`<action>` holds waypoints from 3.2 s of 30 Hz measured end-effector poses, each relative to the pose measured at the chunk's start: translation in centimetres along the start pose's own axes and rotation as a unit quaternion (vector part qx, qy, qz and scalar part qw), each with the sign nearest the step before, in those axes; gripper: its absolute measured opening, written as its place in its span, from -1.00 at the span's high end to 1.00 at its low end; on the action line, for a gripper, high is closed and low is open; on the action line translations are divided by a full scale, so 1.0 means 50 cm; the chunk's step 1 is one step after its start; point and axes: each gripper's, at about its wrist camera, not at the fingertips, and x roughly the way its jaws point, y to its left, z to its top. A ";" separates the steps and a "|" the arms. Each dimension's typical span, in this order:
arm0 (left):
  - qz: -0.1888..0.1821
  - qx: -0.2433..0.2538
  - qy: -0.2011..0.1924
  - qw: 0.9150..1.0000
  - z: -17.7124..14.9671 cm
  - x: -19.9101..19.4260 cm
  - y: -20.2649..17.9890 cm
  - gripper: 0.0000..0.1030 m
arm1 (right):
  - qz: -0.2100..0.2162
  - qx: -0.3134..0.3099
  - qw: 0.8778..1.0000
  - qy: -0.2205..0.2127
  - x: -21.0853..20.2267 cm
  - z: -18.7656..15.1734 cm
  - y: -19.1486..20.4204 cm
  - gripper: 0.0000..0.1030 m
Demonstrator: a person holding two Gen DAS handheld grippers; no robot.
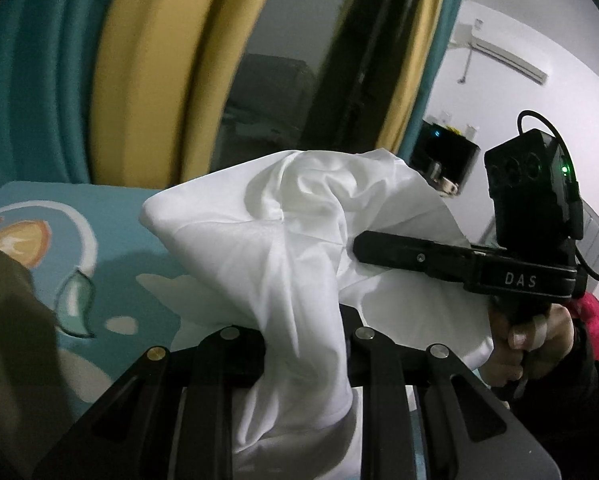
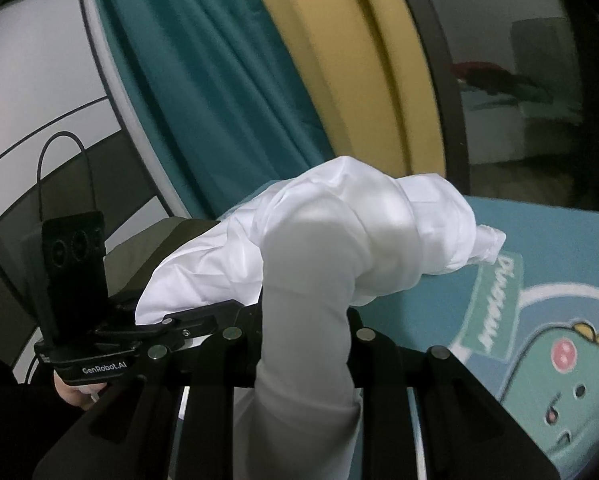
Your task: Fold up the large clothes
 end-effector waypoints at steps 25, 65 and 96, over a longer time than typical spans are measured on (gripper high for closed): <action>0.072 -0.028 0.088 0.993 0.026 0.054 0.263 0.48 | 0.035 0.044 0.996 0.068 0.298 -0.021 -0.011 0.58; 0.184 -0.008 0.141 0.973 0.026 0.077 0.273 0.25 | -0.134 -0.037 0.983 0.117 0.259 -0.087 -0.059 -0.08; 0.246 -0.067 0.044 0.966 -0.117 -0.098 0.119 -0.14 | -0.168 0.007 0.981 0.093 0.020 -0.198 -0.050 -0.56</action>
